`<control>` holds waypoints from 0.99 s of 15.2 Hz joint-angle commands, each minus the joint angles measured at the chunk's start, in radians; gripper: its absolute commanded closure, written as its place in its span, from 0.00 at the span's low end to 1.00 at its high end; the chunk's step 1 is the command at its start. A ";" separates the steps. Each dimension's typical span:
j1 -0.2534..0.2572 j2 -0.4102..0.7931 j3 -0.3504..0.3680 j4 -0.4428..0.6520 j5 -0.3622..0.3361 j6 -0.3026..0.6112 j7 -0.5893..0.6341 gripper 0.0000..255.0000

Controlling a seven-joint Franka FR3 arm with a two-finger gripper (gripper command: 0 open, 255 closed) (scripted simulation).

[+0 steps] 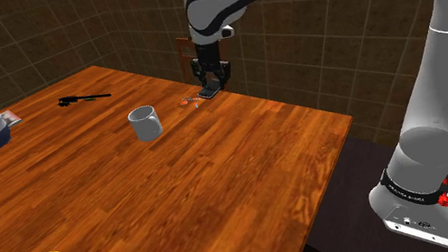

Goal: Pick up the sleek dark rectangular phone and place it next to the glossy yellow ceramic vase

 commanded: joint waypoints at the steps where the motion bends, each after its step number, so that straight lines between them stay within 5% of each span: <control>1: 0.024 -0.012 0.018 -0.021 -0.002 0.010 0.044 1.00; 15: 0.200 -0.023 0.158 -0.041 -0.035 0.023 0.373 1.00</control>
